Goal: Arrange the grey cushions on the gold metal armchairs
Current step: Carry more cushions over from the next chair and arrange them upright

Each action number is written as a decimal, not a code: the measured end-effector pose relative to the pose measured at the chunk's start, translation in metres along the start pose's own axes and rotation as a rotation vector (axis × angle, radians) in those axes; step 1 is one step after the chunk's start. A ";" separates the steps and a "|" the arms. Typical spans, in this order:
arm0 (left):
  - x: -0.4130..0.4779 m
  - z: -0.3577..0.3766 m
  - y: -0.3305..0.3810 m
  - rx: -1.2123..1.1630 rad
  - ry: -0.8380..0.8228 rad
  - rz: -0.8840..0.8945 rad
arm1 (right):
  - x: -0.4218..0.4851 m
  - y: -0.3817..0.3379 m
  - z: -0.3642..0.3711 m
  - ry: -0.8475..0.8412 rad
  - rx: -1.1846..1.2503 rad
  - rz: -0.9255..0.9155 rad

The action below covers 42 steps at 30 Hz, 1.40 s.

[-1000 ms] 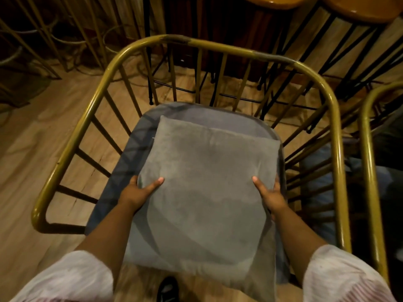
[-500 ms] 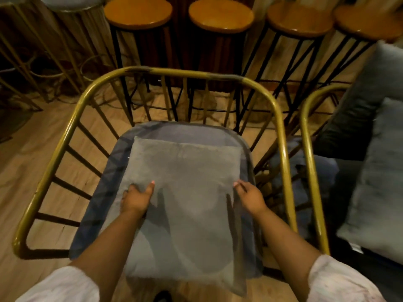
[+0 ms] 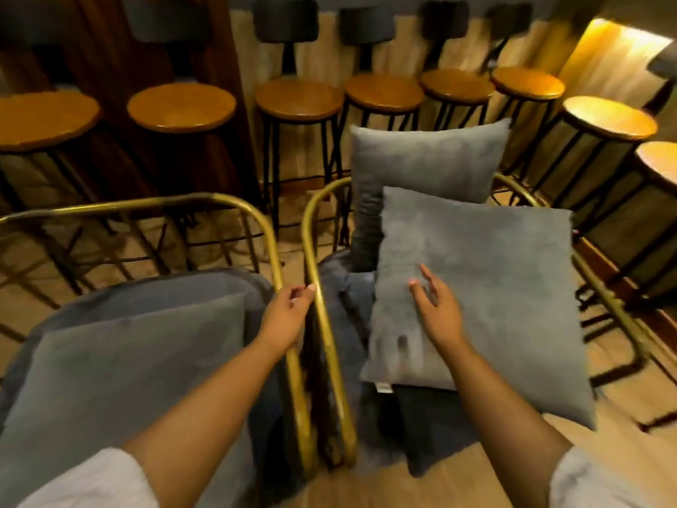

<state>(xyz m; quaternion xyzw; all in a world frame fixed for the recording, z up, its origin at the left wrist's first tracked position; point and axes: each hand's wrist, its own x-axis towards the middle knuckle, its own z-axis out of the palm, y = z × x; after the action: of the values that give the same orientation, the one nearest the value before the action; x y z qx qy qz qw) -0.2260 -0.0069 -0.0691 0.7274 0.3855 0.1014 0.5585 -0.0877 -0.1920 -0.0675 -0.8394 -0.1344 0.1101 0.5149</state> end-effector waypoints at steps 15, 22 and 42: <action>0.059 0.197 0.065 0.020 -0.060 -0.163 | 0.108 0.129 -0.199 0.218 -0.019 0.287; 0.080 0.209 0.045 -0.115 0.018 -0.219 | 0.116 0.176 -0.218 0.140 0.259 0.428; 0.001 0.038 0.074 -0.445 0.243 -0.051 | 0.074 0.010 -0.147 0.003 0.446 0.190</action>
<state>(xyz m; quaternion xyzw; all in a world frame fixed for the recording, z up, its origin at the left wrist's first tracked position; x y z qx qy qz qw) -0.1703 -0.0396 -0.0165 0.5594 0.4360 0.2563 0.6567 0.0303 -0.2942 -0.0145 -0.7139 -0.0264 0.1837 0.6752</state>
